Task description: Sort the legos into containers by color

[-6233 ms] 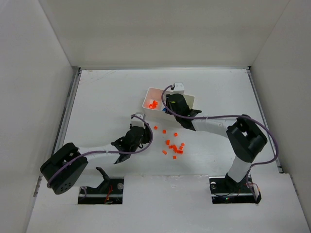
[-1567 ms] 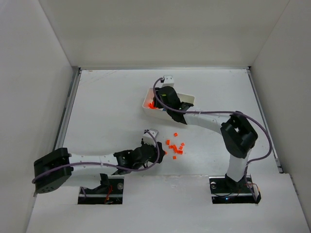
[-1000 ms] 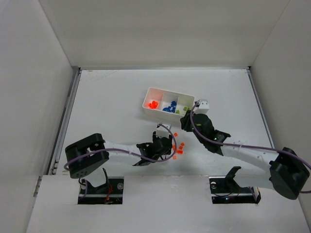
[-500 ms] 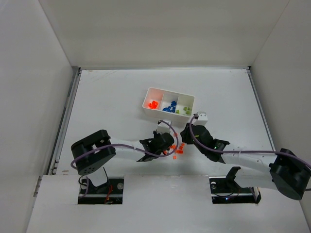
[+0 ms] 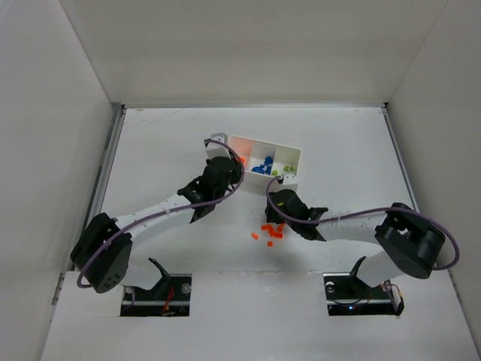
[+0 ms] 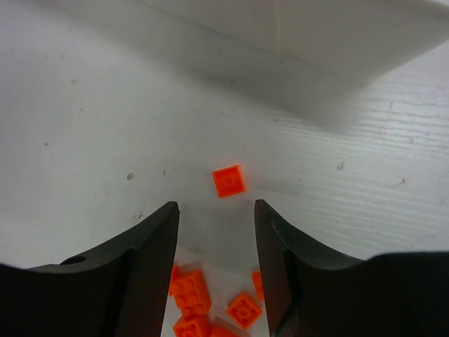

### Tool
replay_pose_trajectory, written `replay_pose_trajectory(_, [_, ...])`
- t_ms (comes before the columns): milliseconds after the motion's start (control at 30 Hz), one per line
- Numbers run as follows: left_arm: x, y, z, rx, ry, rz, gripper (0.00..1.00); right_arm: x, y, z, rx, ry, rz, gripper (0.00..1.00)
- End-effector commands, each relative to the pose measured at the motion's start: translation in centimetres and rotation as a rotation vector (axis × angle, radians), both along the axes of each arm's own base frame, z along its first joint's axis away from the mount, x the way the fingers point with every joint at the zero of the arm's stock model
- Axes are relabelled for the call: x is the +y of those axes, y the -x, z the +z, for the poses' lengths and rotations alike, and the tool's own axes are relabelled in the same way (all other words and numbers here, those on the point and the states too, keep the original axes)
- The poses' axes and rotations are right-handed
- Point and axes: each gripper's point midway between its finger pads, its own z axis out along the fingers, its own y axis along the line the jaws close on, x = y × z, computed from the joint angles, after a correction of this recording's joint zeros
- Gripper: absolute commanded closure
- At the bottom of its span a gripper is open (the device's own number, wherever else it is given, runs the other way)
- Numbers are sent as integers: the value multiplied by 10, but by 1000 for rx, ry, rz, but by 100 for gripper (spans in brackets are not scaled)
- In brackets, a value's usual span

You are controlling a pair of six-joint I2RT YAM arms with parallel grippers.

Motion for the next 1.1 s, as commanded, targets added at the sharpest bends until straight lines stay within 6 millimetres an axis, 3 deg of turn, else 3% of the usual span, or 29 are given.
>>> replay_pose_trajectory(0, [2,-27,30,-27,60,-2,81,15,-11,10,-41,-6,25,47])
replay_pose_trajectory(133, [3,-56,27,-6,63,5,81,11,-13,2,-42,20,10,48])
replay_pose_trajectory(333, [3,-93,-8,59,5,43,80,9,-16,-2,-44,44,-2,49])
replay_pose_trajectory(433, [4,-103,-26,88,-20,59,77,8,-18,-3,-51,62,-8,52])
replay_pose_trajectory(567, [6,-107,-32,97,-36,74,68,8,-19,-9,-38,83,-3,61])
replay_pose_trajectory(767, [12,-93,-8,53,-5,78,60,9,-19,-7,-41,78,-10,74])
replay_pose_trajectory(933, [18,-53,7,11,20,49,59,12,-17,18,-83,15,-10,76])
replay_pose_trajectory(1067, [30,-13,11,-27,27,34,59,14,-19,52,-132,-36,-3,76])
